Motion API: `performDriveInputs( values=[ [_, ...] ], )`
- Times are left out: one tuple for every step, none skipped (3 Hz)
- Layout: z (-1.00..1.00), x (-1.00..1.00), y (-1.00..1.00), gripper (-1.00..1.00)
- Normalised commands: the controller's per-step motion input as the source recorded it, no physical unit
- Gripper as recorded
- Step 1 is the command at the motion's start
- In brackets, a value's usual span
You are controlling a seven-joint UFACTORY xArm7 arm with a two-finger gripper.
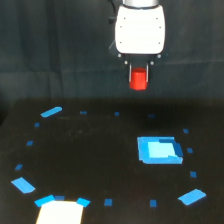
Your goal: Pick up the red object from the table
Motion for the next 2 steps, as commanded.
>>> performDriveInputs(
  values=[
    [0.59, -0.34, -0.05, -1.0],
    [0.34, -0.13, -0.14, -0.85]
  ],
)
